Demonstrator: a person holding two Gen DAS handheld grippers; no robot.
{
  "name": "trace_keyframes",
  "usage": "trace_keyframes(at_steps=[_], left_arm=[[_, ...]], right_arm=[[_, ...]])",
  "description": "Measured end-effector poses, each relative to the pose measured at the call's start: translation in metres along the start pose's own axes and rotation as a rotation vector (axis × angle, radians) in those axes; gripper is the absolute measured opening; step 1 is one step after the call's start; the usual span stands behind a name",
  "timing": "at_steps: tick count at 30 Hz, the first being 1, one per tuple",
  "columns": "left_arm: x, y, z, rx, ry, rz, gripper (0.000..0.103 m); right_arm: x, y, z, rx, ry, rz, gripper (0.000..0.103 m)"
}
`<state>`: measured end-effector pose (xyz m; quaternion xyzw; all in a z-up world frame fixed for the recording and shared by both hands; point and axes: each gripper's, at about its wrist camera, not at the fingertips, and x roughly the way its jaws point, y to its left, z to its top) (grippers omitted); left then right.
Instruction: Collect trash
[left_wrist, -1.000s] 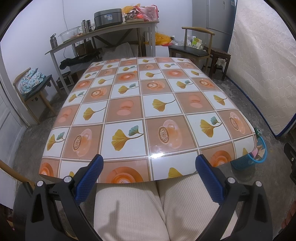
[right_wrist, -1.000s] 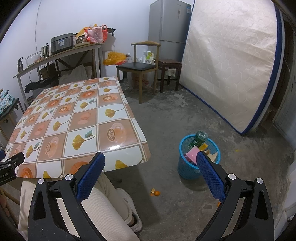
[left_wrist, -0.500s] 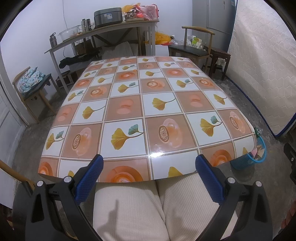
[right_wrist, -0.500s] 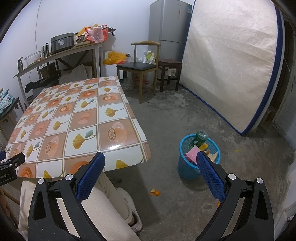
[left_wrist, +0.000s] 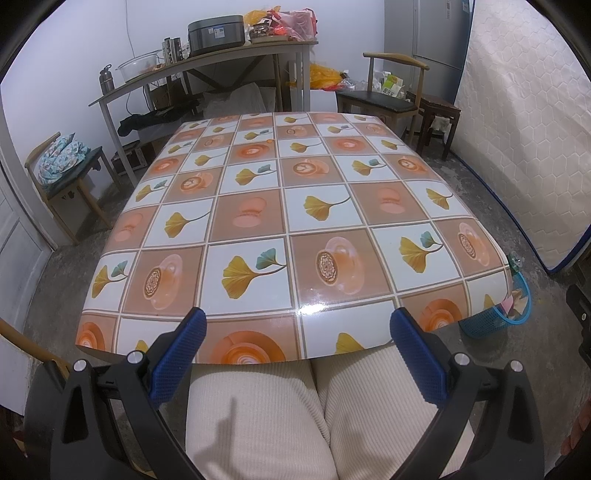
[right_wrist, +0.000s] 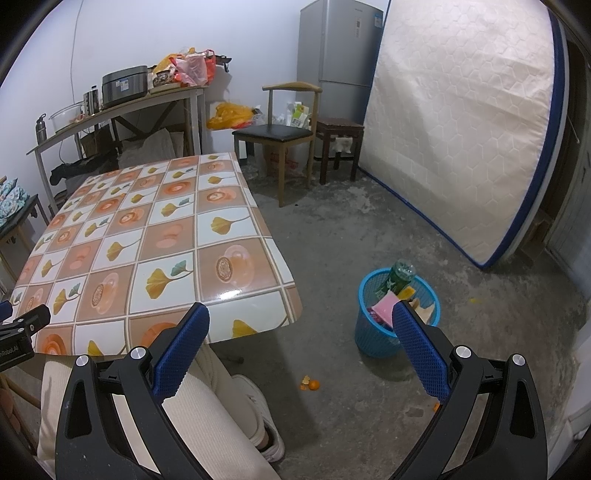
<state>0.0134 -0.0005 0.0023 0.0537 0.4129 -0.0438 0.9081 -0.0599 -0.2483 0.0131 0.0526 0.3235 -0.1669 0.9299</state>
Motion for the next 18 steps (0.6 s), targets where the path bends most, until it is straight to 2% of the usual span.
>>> trace_keyframes(at_steps=[18], left_arm=[[-0.0006,-0.0008,-0.0013,-0.002,0.001,-0.001,0.097]], right_arm=[[-0.0003,-0.0007,0.0008,0.002,-0.001,-0.001,0.095]])
